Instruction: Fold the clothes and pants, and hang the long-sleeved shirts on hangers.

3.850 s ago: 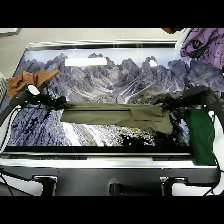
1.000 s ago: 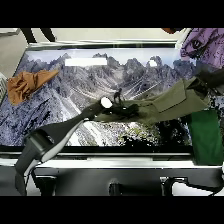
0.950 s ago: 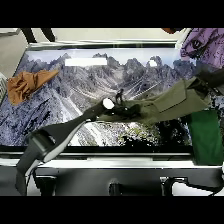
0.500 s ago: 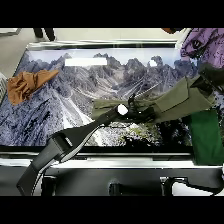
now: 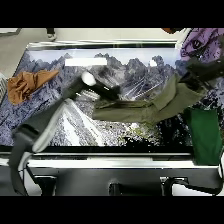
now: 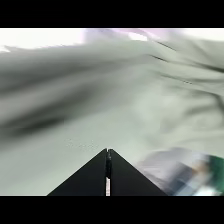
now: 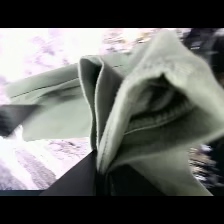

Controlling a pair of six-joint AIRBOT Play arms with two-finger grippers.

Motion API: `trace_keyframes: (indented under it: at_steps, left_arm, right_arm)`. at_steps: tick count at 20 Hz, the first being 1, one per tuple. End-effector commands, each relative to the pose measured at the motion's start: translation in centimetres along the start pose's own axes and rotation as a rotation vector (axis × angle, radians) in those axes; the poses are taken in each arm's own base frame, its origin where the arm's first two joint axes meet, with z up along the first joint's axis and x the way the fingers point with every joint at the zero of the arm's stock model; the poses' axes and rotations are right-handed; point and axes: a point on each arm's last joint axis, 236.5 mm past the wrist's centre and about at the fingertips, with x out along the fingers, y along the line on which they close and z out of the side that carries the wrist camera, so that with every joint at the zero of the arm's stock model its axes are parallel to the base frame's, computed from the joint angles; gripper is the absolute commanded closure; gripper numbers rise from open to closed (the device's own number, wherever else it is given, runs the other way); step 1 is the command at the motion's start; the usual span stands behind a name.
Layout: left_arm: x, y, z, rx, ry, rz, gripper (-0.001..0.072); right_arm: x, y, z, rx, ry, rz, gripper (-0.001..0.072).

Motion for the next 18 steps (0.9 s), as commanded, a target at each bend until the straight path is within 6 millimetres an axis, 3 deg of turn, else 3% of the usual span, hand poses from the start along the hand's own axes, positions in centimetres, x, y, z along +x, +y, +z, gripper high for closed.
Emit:
trace_keyframes:
  at_steps: [1, 5, 7, 9, 12, 15, 17, 18]
  left_arm:
    - [-13.4, 11.0, 2.6, -0.003, -0.05, 0.305, 0.0691]
    - [-24.5, 16.9, 3.2, -0.117, -0.146, 0.353, 0.0691]
    - [-28.4, 19.0, 3.3, -0.175, -0.207, 0.368, 0.069]
    - [-30.9, 20.7, 3.2, -0.218, -0.249, 0.38, 0.069]
    - [-32.6, 22.4, 3.0, -0.26, -0.27, 0.39, 0.069]
    - [-32.8, 22.7, 3.0, -0.267, -0.274, 0.392, 0.069]
    - [-32.7, 22.5, 3.0, -0.263, -0.272, 0.391, 0.069]
    - [-32.6, 22.4, 3.0, -0.26, -0.271, 0.391, 0.069]
  right_arm:
    - [2.2, 6.0, -1.5, -0.03, -0.001, 0.065, 0.0686]
    - [6.7, 13.6, -5.5, -0.101, 0.052, 0.134, 0.0686]
    - [10.0, 16.0, -7.9, -0.131, 0.1, 0.132, 0.0686]
    - [13.9, 17.6, -10.2, -0.143, 0.163, 0.122, 0.0686]
    - [20.2, 18.8, -12.9, -0.141, 0.232, 0.103, 0.0686]
    - [24.7, 20.3, -15.4, -0.069, 0.327, 0.157, 0.0679]
    - [26.0, 21.1, -16.9, -0.059, 0.362, 0.174, 0.0534]
    - [26.4, 21.3, -17.0, -0.067, 0.351, 0.176, 0.036]
